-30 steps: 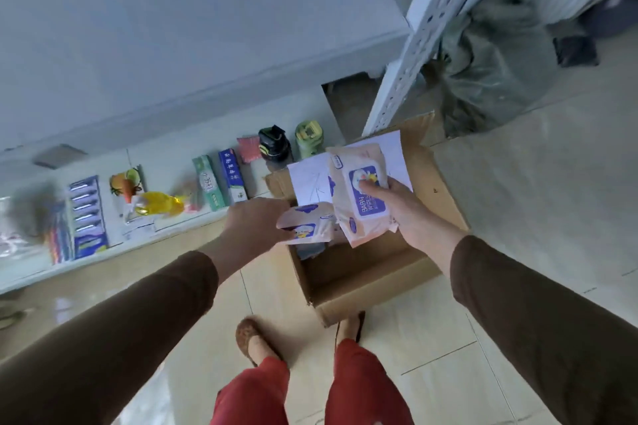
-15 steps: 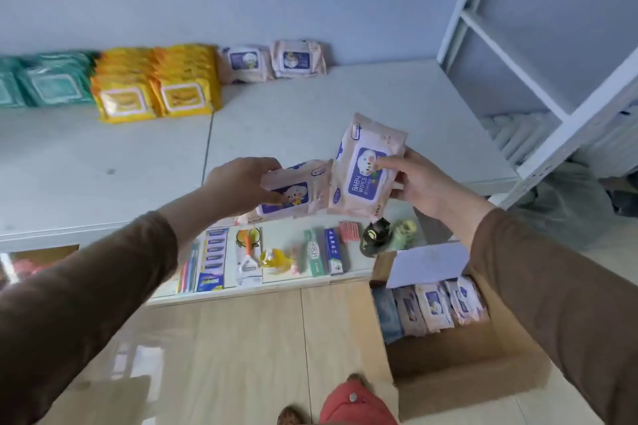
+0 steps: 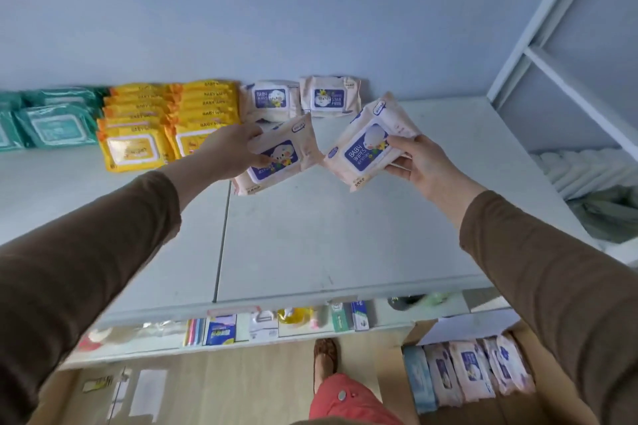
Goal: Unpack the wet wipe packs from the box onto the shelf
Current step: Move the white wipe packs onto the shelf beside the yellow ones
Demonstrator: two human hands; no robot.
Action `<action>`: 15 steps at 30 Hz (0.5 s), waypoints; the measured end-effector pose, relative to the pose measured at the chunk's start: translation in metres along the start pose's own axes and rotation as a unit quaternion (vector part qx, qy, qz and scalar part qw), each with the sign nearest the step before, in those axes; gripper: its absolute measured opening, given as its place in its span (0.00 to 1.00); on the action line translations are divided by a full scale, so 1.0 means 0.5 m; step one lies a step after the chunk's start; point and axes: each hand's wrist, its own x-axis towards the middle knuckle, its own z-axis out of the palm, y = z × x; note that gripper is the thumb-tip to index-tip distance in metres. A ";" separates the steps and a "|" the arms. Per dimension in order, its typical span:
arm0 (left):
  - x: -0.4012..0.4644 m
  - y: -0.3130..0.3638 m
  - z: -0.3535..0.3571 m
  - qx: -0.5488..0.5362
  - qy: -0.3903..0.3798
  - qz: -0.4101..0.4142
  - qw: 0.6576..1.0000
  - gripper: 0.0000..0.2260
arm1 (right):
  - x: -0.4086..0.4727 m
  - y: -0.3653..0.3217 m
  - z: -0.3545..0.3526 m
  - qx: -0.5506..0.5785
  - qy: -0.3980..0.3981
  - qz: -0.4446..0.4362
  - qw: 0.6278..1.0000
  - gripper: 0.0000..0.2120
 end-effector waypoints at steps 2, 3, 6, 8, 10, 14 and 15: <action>0.076 -0.001 -0.005 -0.004 -0.013 -0.006 1.000 0.20 | 0.069 -0.006 0.004 0.027 0.017 0.007 0.999 0.12; 0.111 -0.002 -0.006 -0.009 -0.020 -0.009 1.000 0.20 | 0.104 -0.009 0.008 0.043 0.021 0.010 0.999 0.11; 0.207 -0.006 -0.007 -0.005 -0.038 -0.012 0.999 0.20 | 0.200 -0.014 0.025 0.084 0.025 0.014 0.996 0.12; 0.263 -0.006 -0.008 0.018 -0.044 -0.009 0.999 0.20 | 0.254 -0.011 0.041 0.109 0.015 0.014 0.994 0.15; 0.315 -0.006 -0.011 0.036 -0.051 -0.004 0.998 0.20 | 0.298 -0.005 0.060 0.142 0.008 0.019 0.990 0.17; 0.400 -0.013 -0.023 0.061 -0.061 -0.010 0.996 0.22 | 0.366 0.019 0.099 0.178 0.002 0.043 0.983 0.17; 0.413 -0.021 -0.022 0.084 -0.065 -0.010 0.994 0.24 | 0.377 0.030 0.105 0.176 0.010 0.049 0.983 0.17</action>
